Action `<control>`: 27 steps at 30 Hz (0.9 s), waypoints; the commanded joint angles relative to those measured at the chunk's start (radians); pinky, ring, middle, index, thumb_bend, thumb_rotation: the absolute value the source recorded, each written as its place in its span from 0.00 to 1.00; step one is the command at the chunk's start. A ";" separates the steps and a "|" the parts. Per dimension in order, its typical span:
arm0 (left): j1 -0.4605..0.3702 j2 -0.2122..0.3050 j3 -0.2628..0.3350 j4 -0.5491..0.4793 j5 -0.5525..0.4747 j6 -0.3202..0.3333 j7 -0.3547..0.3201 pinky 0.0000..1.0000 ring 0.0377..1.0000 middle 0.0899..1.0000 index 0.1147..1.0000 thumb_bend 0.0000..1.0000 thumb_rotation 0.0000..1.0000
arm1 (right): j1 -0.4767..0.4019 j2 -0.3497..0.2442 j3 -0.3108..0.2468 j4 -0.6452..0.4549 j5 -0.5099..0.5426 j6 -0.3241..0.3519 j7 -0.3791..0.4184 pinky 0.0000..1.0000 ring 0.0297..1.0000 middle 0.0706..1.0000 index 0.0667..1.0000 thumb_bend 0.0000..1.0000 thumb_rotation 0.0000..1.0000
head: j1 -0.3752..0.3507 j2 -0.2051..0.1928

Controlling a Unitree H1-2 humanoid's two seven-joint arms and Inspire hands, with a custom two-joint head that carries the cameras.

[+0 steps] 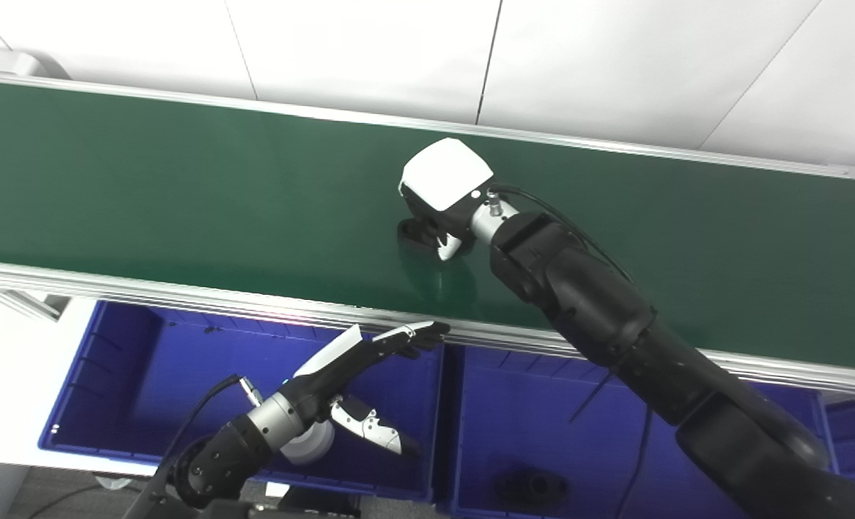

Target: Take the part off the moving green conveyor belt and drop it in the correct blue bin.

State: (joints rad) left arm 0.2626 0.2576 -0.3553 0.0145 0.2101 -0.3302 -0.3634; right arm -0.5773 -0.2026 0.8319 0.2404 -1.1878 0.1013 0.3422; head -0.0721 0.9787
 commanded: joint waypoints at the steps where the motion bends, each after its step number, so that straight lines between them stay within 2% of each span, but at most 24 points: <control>1: -0.011 -0.002 0.002 -0.030 0.005 -0.010 0.015 0.81 0.86 0.88 0.89 0.96 0.38 | 0.029 -0.023 0.015 0.003 0.005 -0.056 0.008 0.16 0.21 0.41 0.45 0.53 0.00 | 0.002 -0.001; 5: -0.009 -0.001 0.004 -0.038 0.016 -0.008 0.017 0.82 0.86 0.88 0.89 0.96 0.38 | 0.055 -0.028 -0.016 -0.001 0.044 -0.102 -0.131 0.16 0.20 0.43 0.44 0.53 0.00 | 0.008 0.000; 8: -0.007 0.001 0.004 -0.041 0.019 -0.007 0.018 0.81 0.86 0.88 0.89 0.96 0.39 | 0.083 -0.021 -0.058 -0.059 0.060 -0.087 -0.174 0.12 0.16 0.43 0.44 0.53 0.00 | 0.003 -0.003; 9: -0.006 0.002 0.004 -0.042 0.016 -0.007 0.017 0.81 0.86 0.89 0.89 0.96 0.38 | 0.098 -0.015 -0.083 -0.095 0.078 -0.070 -0.167 0.12 0.16 0.43 0.44 0.53 0.00 | 0.001 -0.003; 11: -0.004 0.003 0.005 -0.045 0.013 -0.005 0.017 0.81 0.86 0.88 0.89 0.96 0.38 | 0.133 -0.002 -0.140 -0.178 0.114 -0.036 -0.144 0.16 0.20 0.36 0.46 0.53 0.00 | -0.002 -0.001; 13: -0.002 0.006 0.007 -0.051 0.011 -0.003 0.017 0.81 0.86 0.89 0.89 0.96 0.37 | 0.174 0.013 -0.201 -0.270 0.151 -0.007 -0.130 0.22 0.26 0.36 0.47 0.53 0.00 | -0.002 0.003; 15: 0.001 0.008 0.008 -0.057 0.012 0.001 0.017 0.81 0.86 0.89 0.89 0.96 0.37 | 0.213 0.025 -0.250 -0.360 0.151 0.023 -0.108 0.22 0.27 0.36 0.47 0.53 0.00 | -0.006 0.006; 19: 0.006 0.017 0.012 -0.075 0.003 0.011 0.013 0.83 0.87 0.89 0.89 0.95 0.36 | 0.299 0.028 -0.326 -0.526 0.136 0.056 -0.067 0.21 0.25 0.35 0.47 0.52 0.00 | -0.015 0.012; 22: 0.009 0.022 0.016 -0.079 -0.013 0.013 0.008 0.83 0.87 0.89 0.88 0.95 0.35 | 0.373 0.040 -0.388 -0.644 0.157 0.082 -0.047 0.26 0.33 0.40 0.50 0.51 0.00 | -0.018 0.018; 25: 0.014 0.026 0.021 -0.083 -0.011 0.010 0.011 0.82 0.87 0.89 0.88 0.96 0.37 | 0.434 0.055 -0.430 -0.715 0.171 0.075 -0.050 0.23 0.33 0.40 0.50 0.51 0.00 | -0.023 0.022; 27: 0.016 0.028 0.025 -0.083 -0.020 0.006 0.010 0.83 0.87 0.89 0.88 0.96 0.38 | 0.485 0.068 -0.456 -0.774 0.171 0.100 -0.023 0.22 0.32 0.41 0.50 0.51 0.00 | -0.032 0.023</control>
State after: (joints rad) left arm 0.2799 0.2758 -0.3397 -0.0396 0.2131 -0.3055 -0.3608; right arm -0.0815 -0.1590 0.3916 -0.4695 -1.0239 0.1810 0.3182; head -0.1027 1.0002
